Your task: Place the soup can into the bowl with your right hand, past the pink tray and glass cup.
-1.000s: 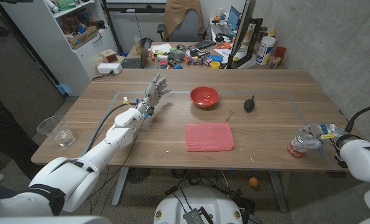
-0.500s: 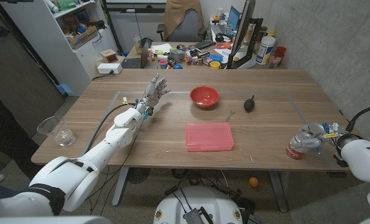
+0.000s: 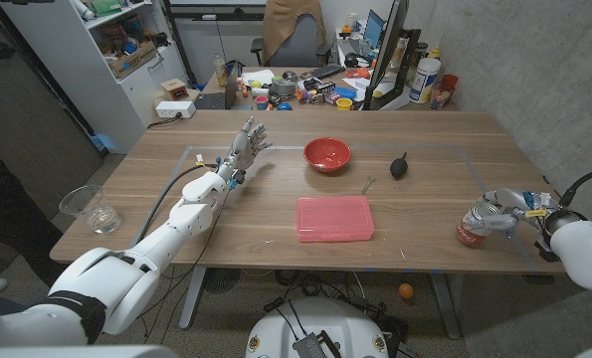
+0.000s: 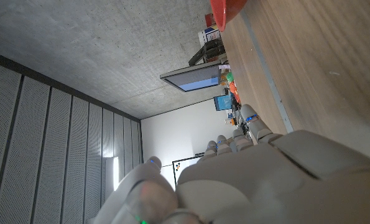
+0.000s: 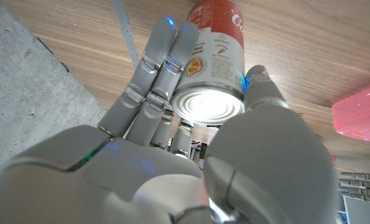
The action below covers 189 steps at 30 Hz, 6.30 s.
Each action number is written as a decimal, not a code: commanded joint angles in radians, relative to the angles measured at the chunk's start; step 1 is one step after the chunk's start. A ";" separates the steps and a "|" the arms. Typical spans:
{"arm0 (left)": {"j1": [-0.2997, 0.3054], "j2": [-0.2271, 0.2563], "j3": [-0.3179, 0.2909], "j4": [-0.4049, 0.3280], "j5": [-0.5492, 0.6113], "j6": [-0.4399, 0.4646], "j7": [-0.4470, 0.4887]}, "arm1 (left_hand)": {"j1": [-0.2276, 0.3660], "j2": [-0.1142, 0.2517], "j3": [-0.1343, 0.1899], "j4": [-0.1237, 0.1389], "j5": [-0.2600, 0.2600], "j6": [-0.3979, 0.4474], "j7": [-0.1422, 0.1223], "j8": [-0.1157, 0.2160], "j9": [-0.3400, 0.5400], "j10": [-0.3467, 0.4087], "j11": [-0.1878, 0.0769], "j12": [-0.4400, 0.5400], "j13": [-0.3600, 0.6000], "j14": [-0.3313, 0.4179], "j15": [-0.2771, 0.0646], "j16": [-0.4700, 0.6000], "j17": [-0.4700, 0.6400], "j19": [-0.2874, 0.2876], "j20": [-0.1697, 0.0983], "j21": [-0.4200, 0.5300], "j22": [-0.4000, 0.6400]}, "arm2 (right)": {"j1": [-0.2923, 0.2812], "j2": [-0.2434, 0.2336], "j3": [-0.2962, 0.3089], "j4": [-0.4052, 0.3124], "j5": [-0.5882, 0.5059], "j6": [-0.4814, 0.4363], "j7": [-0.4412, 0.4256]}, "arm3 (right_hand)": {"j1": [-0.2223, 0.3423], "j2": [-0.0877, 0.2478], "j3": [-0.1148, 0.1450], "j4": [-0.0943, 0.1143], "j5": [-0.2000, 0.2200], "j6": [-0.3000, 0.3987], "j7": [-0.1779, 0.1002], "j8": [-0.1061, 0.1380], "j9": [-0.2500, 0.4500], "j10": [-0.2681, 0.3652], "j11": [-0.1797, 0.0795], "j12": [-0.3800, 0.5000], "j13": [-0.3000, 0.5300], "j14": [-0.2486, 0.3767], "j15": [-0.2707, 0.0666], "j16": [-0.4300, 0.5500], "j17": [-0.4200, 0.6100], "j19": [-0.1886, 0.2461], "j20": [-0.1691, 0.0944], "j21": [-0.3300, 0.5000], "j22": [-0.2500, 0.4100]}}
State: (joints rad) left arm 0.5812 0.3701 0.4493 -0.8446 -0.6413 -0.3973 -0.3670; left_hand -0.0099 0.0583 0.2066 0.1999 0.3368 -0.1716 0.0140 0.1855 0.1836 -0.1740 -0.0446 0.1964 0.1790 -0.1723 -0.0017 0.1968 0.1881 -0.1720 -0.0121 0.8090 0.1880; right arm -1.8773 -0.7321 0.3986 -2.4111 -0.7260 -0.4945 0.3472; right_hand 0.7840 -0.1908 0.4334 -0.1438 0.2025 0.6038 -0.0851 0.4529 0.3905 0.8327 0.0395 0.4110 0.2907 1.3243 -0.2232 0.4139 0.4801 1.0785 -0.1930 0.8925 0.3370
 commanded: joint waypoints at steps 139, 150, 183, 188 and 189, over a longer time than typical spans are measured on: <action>-0.004 0.019 -0.038 0.051 -0.017 -0.050 -0.025 | -0.001 0.129 -0.004 0.001 0.013 -0.272 0.004 0.006 0.004 -0.299 0.004 0.003 0.003 -0.284 0.003 0.003 0.003 -0.304 0.010 -0.017 0.006 | 1.453 -0.040 -1.145 0.434 0.062 0.148 0.126 | 0.376 0.335 -0.050 0.017 -0.001 0.154 0.074 0.053 0.042 0.119 -0.025 0.185 0.209 0.029 0.003 -0.060 0.059 0.007 -0.036 0.068 -0.094; 0.014 0.031 -0.038 0.022 -0.019 -0.040 -0.017 | -0.001 0.129 -0.005 0.001 0.014 -0.272 0.004 0.006 0.004 -0.299 0.005 0.003 0.004 -0.285 0.003 0.003 0.003 -0.304 0.010 -0.018 0.006 | 1.495 0.024 -1.183 0.511 0.040 0.191 0.113 | 0.379 0.334 -0.053 0.018 -0.002 0.159 0.074 0.052 0.041 0.118 -0.025 0.185 0.208 0.031 0.004 -0.064 0.062 0.005 -0.035 0.072 -0.101; 0.027 0.039 -0.042 0.037 -0.030 -0.048 -0.046 | -0.002 0.128 -0.009 0.001 0.015 -0.271 0.005 0.006 0.004 -0.300 0.004 0.003 0.003 -0.286 0.003 0.003 0.003 -0.303 0.011 -0.021 0.007 | 1.680 0.184 -1.337 0.859 -0.008 0.196 0.131 | 0.373 0.332 -0.066 0.027 -0.003 0.183 0.073 0.050 0.030 0.126 -0.025 0.190 0.205 0.035 0.004 -0.072 0.069 -0.001 -0.035 0.082 -0.113; 0.021 0.035 -0.040 0.043 -0.027 -0.048 -0.045 | -0.002 0.128 -0.010 0.001 0.015 -0.271 0.005 0.006 0.004 -0.300 0.004 0.003 0.003 -0.285 0.003 0.003 0.003 -0.303 0.010 -0.022 0.007 | 1.684 0.182 -1.340 0.890 0.015 0.206 0.130 | 0.373 0.333 -0.067 0.027 -0.003 0.185 0.074 0.049 0.028 0.128 -0.026 0.189 0.201 0.035 0.004 -0.074 0.070 -0.001 -0.035 0.084 -0.115; 0.019 0.035 -0.039 0.045 -0.026 -0.048 -0.045 | -0.002 0.127 -0.010 0.001 0.015 -0.271 0.004 0.006 0.004 -0.300 0.003 0.003 0.003 -0.285 0.003 0.003 0.003 -0.303 0.010 -0.022 0.007 | 1.685 0.181 -1.341 0.895 0.021 0.209 0.130 | 0.373 0.332 -0.067 0.027 -0.003 0.185 0.074 0.049 0.028 0.129 -0.025 0.189 0.201 0.035 0.004 -0.074 0.070 -0.001 -0.035 0.084 -0.116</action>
State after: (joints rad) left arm 0.6147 0.4131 0.4045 -0.8210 -0.6712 -0.4386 -0.4012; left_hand -0.0099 0.0583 0.2023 0.1961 0.3485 -0.1715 0.0140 0.1855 0.1836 -0.1740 -0.0446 0.1964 0.1790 -0.1723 -0.0017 0.1968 0.1881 -0.1721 -0.0121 0.7908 0.1932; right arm -0.2175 -0.5631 -0.9177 -1.5950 -0.7346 -0.3038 0.4817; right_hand 0.8038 -0.2107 0.3735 -0.1169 0.2027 0.6276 -0.0765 0.4993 0.4172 0.8846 0.0840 0.5151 0.2910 1.3556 -0.2133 0.3428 0.5448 1.0780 -0.1927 0.9661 0.2229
